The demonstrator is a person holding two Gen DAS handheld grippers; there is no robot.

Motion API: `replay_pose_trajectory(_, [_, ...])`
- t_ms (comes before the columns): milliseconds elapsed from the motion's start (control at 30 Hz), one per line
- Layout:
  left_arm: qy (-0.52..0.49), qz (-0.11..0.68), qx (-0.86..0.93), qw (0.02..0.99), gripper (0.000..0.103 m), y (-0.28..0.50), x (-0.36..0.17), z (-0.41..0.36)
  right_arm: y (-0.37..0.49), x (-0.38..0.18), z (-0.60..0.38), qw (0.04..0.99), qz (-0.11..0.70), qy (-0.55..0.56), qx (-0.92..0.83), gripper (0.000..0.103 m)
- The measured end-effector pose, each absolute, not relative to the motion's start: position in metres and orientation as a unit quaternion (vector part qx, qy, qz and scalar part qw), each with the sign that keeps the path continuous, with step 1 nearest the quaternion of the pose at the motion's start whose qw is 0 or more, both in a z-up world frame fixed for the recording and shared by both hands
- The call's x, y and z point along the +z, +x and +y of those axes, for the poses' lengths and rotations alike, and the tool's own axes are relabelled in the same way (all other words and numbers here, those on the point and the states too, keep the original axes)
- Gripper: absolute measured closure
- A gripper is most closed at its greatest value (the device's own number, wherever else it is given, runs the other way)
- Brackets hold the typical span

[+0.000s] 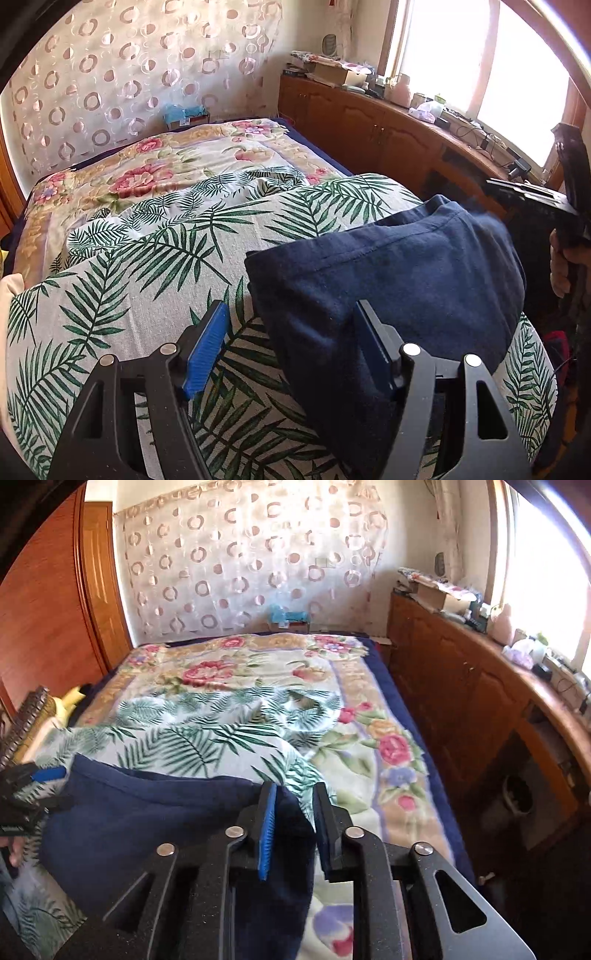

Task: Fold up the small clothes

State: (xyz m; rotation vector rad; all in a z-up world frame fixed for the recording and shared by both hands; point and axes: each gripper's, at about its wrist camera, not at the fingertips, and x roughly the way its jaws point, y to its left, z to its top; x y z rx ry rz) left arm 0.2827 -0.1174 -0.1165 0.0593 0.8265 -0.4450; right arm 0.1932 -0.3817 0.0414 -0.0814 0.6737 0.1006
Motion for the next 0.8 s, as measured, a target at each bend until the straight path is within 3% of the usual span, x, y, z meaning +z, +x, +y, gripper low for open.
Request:
replay_pose_trajectory(33, [0.029, 0.399, -0.215, 0.891, 0.033, 0.283, -0.117, -0.118, 0.191, 0.04, -0.382, 0.94, 0.334, -0.039, 0.055, 0.062])
replay_pose_trajectory(67, [0.028, 0.401, -0.216, 0.89, 0.033, 0.285, -0.118, -0.118, 0.191, 0.036, -0.379, 0.938, 0.339, -0.036, 0.058, 0.048])
replay_pose_trajectory(100, [0.027, 0.402, -0.218, 0.889, 0.033, 0.287, -0.119, -0.119, 0.189, 0.033, -0.373, 0.937, 0.343, -0.035, 0.062, 0.042])
replay_pose_trajectory(267, [0.031, 0.409, -0.224, 0.884, 0.033, 0.294, -0.122, -0.123, 0.196, 0.016, -0.377, 0.923, 0.376, -0.027, 0.078, 0.039])
replay_pose_trajectory(333, [0.034, 0.414, -0.227, 0.881, 0.039, 0.296, -0.125, -0.126, 0.201, 0.007, -0.383, 0.919, 0.386, -0.005, 0.085, 0.038])
replay_pose_trajectory(667, [0.014, 0.425, -0.233, 0.875, 0.039, 0.301, -0.134, -0.124, 0.222, -0.013, -0.414, 0.905, 0.398, 0.097, 0.116, 0.035])
replay_pose_trajectory(733, [0.012, 0.423, -0.235, 0.875, 0.039, 0.302, -0.134, -0.124, 0.222, -0.015, -0.416, 0.904, 0.395, 0.102, 0.126, 0.035])
replay_pose_trajectory(800, [0.014, 0.422, -0.234, 0.876, 0.039, 0.305, -0.134, -0.125, 0.22, -0.015, -0.417, 0.904, 0.392, 0.104, 0.136, 0.045])
